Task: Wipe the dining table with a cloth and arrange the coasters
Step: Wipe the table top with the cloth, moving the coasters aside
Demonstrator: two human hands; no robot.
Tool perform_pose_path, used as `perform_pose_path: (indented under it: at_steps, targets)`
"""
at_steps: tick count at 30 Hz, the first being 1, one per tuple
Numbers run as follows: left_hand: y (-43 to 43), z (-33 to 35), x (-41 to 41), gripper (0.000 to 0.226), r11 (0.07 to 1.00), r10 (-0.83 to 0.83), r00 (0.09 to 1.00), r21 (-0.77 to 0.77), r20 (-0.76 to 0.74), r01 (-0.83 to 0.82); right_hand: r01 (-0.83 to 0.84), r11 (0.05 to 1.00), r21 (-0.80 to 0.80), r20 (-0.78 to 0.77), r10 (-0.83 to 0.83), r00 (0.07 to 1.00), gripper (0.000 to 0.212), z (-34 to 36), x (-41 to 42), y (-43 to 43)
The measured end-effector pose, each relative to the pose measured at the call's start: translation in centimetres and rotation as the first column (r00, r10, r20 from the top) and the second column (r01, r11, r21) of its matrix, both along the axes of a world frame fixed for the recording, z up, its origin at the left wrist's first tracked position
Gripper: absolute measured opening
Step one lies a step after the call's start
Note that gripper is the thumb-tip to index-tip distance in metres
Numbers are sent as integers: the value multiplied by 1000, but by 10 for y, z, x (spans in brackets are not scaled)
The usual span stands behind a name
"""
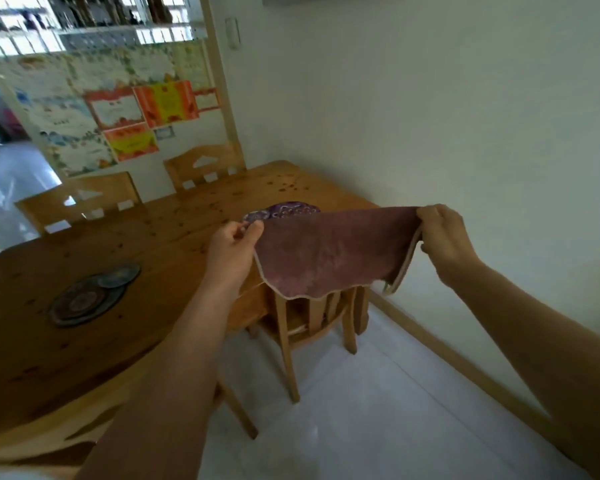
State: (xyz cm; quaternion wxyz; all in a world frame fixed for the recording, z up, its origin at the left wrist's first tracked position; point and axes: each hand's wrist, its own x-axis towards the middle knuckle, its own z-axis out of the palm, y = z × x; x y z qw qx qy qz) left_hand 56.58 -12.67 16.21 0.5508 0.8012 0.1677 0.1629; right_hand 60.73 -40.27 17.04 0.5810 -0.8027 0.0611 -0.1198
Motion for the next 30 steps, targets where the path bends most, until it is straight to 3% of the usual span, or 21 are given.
perform_pose_path:
  at_steps: [3,8,12,17,19,22,25,27,30]
  targets:
    - [15,-5,11,26,981,26,1000,-190,14,-22,16,995,100,-42,-12,999,31,-12,15,32]
    - [39,-19,32,30,975,121,989,-177,-87,-134,15,999,35,-55,-13,998,23,-31,47,73]
    - [42,-31,49,29,935,91,977,-321,-192,-150,-43,996,82,-191,58,980,32,-44,69,110]
    - [21,-31,75,34,826,-102,977,-563,-189,-22,-362,885,292,-254,437,863,32,-44,87,167]
    - [20,-28,87,50,793,-134,978,-609,-158,10,-536,813,226,-239,580,779,26,-46,102,181]
    - [28,-30,108,66,738,-156,975,-675,-156,10,-642,764,60,-236,636,735,35,-53,131,193]
    - [38,-31,133,50,771,-132,977,-636,-170,-7,-647,759,-73,-199,624,755,9,-53,164,198]
    - [47,-33,155,31,870,-53,980,-491,-191,-49,-635,771,-37,-205,616,760,22,-47,185,198]
    - [58,-39,190,55,972,-75,970,-234,-233,19,-650,750,118,-242,657,714,21,-38,216,195]
